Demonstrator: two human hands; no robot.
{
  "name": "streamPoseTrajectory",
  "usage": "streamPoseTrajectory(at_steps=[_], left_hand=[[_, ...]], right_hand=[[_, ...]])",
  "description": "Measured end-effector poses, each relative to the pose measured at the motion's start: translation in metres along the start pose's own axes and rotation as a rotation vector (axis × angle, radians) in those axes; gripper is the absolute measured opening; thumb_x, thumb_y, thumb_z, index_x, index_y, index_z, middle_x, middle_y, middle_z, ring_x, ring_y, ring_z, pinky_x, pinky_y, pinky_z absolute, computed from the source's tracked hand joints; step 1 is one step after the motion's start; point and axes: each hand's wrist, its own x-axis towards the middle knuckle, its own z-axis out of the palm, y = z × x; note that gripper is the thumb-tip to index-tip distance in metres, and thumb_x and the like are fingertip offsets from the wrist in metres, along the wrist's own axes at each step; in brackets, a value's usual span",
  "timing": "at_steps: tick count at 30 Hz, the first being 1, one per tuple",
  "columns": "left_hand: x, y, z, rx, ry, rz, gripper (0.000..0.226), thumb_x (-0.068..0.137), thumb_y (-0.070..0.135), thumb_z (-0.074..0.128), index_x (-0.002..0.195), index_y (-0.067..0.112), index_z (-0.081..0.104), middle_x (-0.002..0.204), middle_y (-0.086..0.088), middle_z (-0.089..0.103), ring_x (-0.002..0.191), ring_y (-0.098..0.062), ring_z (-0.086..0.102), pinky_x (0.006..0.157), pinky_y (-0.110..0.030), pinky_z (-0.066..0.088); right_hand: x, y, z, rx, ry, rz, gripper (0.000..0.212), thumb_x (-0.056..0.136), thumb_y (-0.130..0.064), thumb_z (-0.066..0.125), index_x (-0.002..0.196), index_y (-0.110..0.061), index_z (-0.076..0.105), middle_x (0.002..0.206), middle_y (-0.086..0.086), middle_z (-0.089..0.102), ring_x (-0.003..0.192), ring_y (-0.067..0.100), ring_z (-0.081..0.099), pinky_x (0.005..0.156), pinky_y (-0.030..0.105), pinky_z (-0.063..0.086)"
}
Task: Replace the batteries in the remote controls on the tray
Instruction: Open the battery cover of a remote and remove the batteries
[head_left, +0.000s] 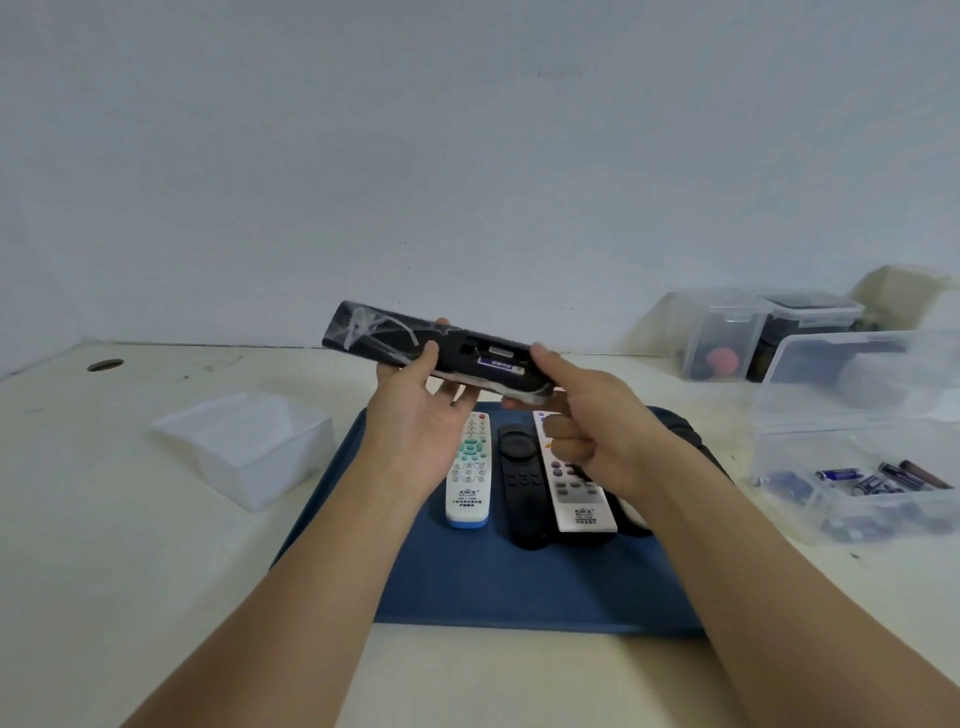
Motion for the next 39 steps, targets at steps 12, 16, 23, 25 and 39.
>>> streamPoseTrajectory(at_steps=[12,16,23,25,39], left_hand=[[-0.04,0.015,0.007,0.235,-0.415,-0.509,0.091,0.078,0.073,0.054,0.126,-0.003,0.068,0.134,-0.029,0.062,0.11,-0.049,0.066,0.06,-0.042,0.062],[-0.043,0.001,0.013,0.763,-0.367,-0.45,0.05,0.089,0.039,0.067,0.112,-0.005,0.07,0.094,-0.028,0.073,0.063,-0.031,0.07,0.048,-0.031,0.058],[-0.044,-0.015,0.019,0.878,-0.231,-0.201,0.031,0.102,0.023,0.056,0.122,0.0,0.059,0.07,-0.015,0.068,0.051,-0.027,0.063,0.047,-0.03,0.053],[-0.043,-0.015,0.019,0.868,-0.208,-0.155,0.03,0.101,0.022,0.056,0.122,0.0,0.06,0.073,-0.016,0.069,0.052,-0.028,0.064,0.048,-0.031,0.054],[-0.046,-0.02,0.016,0.937,-0.284,-0.022,0.025,0.109,0.029,0.037,0.112,0.026,0.062,0.103,-0.023,0.062,0.077,-0.037,0.07,0.055,-0.046,0.06]], right_hand=[[0.018,-0.006,-0.042,0.13,0.356,-0.25,0.037,0.099,-0.038,0.06,0.071,-0.014,0.053,0.059,0.003,0.034,0.038,0.011,0.022,0.037,0.024,0.021],[0.013,0.001,-0.023,-0.208,0.224,-0.348,0.038,0.097,-0.04,0.061,0.079,-0.009,0.071,0.06,0.002,0.062,0.048,0.01,0.052,0.048,0.034,0.047],[0.004,0.0,-0.017,-0.342,0.537,-0.687,0.007,0.094,-0.019,0.057,0.095,-0.018,0.064,0.088,-0.011,0.065,0.075,-0.002,0.056,0.072,0.018,0.042],[0.002,0.003,-0.014,-0.454,0.436,-0.755,0.01,0.089,-0.01,0.059,0.092,-0.019,0.063,0.088,-0.011,0.065,0.062,0.001,0.049,0.062,0.014,0.04],[-0.001,0.008,-0.006,-0.669,0.308,-0.843,0.011,0.087,-0.013,0.068,0.091,-0.021,0.06,0.089,-0.009,0.069,0.053,-0.003,0.051,0.054,0.01,0.032]])
